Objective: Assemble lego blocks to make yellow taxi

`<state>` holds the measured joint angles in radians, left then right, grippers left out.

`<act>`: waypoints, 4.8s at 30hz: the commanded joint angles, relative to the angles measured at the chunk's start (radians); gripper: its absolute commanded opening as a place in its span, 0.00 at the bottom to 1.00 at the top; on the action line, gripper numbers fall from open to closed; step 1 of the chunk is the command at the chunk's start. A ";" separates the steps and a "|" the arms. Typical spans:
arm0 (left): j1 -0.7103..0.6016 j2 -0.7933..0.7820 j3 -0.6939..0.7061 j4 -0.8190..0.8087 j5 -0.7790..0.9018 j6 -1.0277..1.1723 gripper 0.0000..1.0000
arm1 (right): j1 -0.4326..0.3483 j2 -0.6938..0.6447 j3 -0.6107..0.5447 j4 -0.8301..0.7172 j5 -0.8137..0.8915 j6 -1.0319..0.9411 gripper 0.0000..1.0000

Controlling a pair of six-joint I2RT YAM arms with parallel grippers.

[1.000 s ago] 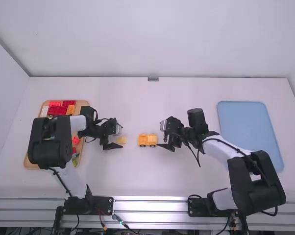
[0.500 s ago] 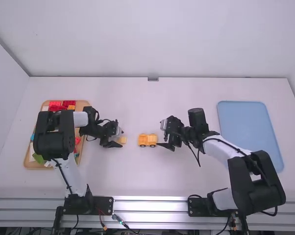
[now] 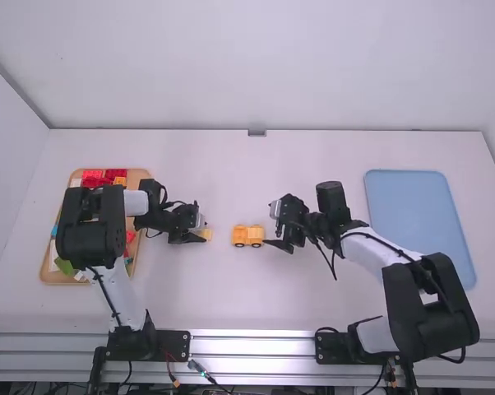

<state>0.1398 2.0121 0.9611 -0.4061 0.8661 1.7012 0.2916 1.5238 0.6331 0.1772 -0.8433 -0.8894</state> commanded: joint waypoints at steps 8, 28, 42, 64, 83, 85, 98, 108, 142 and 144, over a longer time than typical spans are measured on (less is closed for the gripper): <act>-0.003 0.008 -0.016 -0.007 0.014 -0.009 0.26 | -0.004 0.008 -0.005 0.001 -0.017 0.003 0.99; -0.009 0.008 0.166 -0.313 0.120 -0.010 0.02 | -0.023 0.021 -0.006 -0.052 -0.127 -0.096 0.99; -0.050 -0.045 0.160 -0.323 0.213 -0.013 0.02 | -0.023 0.270 -0.005 0.188 -0.167 0.002 0.99; -0.284 -0.282 -0.092 0.181 0.005 -0.529 0.02 | -0.023 0.411 -0.003 0.320 -0.175 0.024 0.99; -0.302 -0.279 -0.148 0.264 0.016 -0.581 0.02 | 0.037 0.663 0.176 0.365 -0.278 0.026 0.99; -0.306 -0.269 -0.148 0.266 0.008 -0.586 0.02 | 0.055 0.663 0.172 0.366 -0.252 0.031 0.99; -0.297 -0.235 -0.147 0.294 0.012 -0.597 0.02 | 0.093 0.663 0.171 0.370 -0.097 0.115 0.95; -0.298 -0.235 -0.148 0.292 0.010 -0.598 0.02 | 0.037 0.656 0.106 0.498 -0.193 0.172 0.96; -0.330 -0.162 -0.148 0.354 0.016 -0.606 0.02 | 0.076 0.631 0.114 0.452 -0.148 0.096 0.59; -0.331 -0.162 -0.148 0.354 0.015 -0.606 0.02 | 0.076 0.631 0.115 0.449 -0.150 0.096 0.59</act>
<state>-0.1864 1.8446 0.8288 -0.0502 0.8589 1.0950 0.3702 2.1651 0.7486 0.6327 -0.9928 -0.7929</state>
